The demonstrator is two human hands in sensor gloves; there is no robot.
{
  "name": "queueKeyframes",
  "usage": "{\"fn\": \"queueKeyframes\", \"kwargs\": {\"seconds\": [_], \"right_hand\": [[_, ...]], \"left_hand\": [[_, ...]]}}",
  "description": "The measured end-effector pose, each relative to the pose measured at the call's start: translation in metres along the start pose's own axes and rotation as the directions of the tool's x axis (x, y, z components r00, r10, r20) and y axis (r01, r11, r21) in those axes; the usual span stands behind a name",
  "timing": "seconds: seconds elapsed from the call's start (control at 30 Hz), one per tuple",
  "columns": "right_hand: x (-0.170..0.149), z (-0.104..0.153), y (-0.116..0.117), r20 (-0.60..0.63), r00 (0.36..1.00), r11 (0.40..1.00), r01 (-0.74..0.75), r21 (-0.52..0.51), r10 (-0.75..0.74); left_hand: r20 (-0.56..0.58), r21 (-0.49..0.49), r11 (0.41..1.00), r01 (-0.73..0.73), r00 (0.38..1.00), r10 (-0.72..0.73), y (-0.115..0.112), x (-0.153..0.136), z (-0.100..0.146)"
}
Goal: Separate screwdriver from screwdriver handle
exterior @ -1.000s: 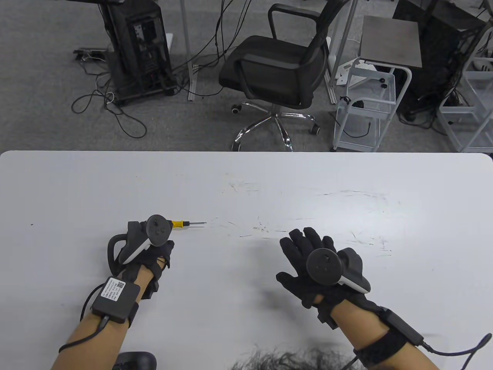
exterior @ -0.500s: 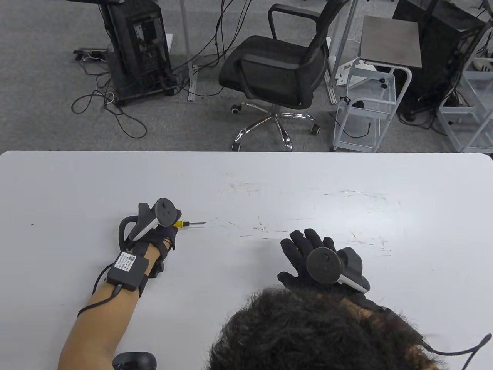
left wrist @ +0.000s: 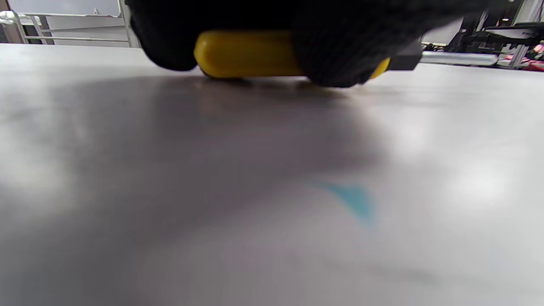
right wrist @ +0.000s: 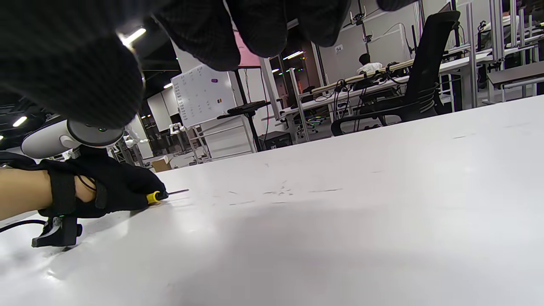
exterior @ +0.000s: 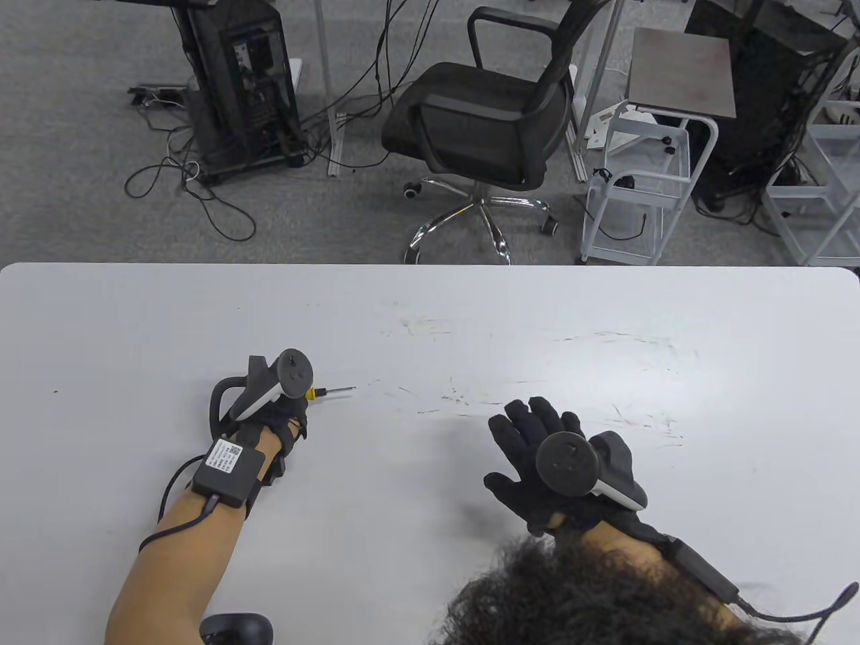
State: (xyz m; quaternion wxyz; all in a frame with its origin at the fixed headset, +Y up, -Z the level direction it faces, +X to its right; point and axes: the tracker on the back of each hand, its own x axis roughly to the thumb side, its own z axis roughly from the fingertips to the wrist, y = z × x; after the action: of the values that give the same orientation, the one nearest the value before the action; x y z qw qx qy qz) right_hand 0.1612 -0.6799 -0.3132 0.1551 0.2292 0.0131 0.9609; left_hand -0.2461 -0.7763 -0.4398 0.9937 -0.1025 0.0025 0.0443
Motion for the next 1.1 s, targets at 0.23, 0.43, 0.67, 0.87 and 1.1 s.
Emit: {"fn": "queueKeyframes", "kwargs": {"seconds": [0.23,0.43,0.67,0.87,1.1], "right_hand": [[0.001,0.002,-0.006,0.019,0.999,0.999,0.032,-0.031,-0.031],[0.003,0.003,-0.008,0.037,0.999,0.998,0.033,-0.056,-0.030],[0.010,0.007,-0.011,0.080,0.997,0.994,0.028,-0.109,-0.019],[0.033,0.011,-0.008,0.164,0.986,0.991,0.015,-0.130,0.007],[0.054,0.012,0.007,0.238,0.971,0.996,0.001,-0.087,0.020]], "left_hand": [[0.048,0.010,0.999,-0.042,0.998,0.042,0.022,0.025,0.051],[0.103,0.047,0.998,-0.034,0.994,0.029,0.040,0.066,0.106],[0.184,0.043,0.997,-0.057,0.982,0.048,0.053,0.106,0.154],[0.214,0.047,0.996,-0.070,0.975,0.058,0.050,0.133,0.180],[0.288,0.057,0.995,-0.077,0.956,0.058,0.039,0.150,0.190]]}}
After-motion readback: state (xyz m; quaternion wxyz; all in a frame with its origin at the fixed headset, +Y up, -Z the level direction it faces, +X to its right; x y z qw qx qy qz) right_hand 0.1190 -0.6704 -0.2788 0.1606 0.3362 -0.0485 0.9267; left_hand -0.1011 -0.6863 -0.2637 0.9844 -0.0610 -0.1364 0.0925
